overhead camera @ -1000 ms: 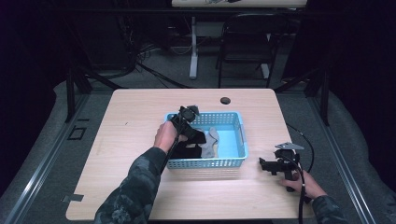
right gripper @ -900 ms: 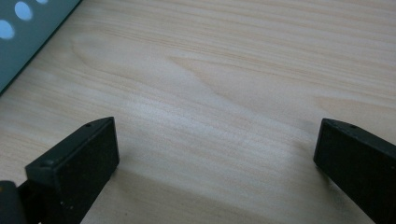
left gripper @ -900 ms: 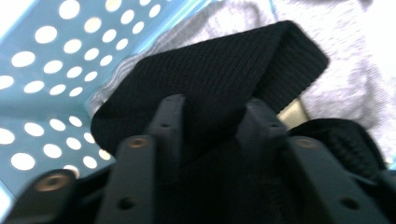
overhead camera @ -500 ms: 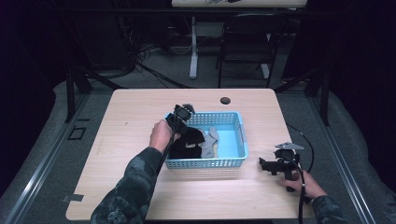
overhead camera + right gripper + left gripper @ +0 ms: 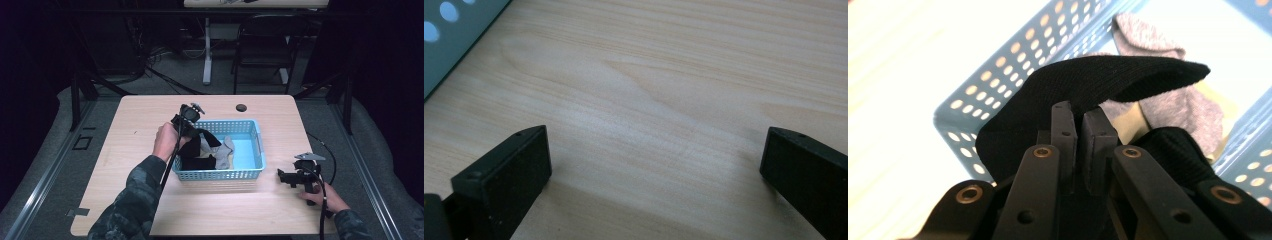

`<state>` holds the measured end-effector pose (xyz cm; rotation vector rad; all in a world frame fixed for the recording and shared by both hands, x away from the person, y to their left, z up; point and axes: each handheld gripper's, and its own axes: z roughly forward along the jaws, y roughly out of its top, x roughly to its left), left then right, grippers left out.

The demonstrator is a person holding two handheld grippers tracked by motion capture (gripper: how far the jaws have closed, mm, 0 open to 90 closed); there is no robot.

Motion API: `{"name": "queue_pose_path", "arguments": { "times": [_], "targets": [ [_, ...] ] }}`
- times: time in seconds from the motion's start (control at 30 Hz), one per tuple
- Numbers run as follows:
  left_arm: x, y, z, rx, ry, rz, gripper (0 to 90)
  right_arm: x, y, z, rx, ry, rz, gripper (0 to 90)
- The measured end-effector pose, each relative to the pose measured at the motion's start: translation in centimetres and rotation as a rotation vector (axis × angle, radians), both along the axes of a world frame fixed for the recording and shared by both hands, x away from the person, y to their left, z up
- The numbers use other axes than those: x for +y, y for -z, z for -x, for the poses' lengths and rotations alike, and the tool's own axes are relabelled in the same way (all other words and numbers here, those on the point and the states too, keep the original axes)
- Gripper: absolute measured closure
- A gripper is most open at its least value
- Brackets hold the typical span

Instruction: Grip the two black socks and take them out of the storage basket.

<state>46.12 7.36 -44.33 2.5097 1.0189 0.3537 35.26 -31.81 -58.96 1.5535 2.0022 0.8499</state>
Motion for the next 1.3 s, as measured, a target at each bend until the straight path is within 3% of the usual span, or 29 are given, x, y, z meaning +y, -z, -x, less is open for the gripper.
{"name": "queue_pose_path", "arguments": {
  "times": [0.23, 0.8, 1.3],
  "targets": [
    [0.4, -2.3, 0.6, -0.034, 0.019, 0.025, 85.9, 0.0, 0.0, 0.0, 0.002, 0.001, 0.0, 0.0],
    [0.7, -4.8, 1.1, -0.056, 0.05, 0.049, 85.9, 0.0, 0.0, 0.0, 0.001, 0.0, 0.0, 0.0],
    [1.8, -7.7, 1.6, -0.105, 0.049, 0.068, 85.9, 0.0, 0.0, 0.0, 0.0, 0.0, 0.001, 0.0]
  ]
}}
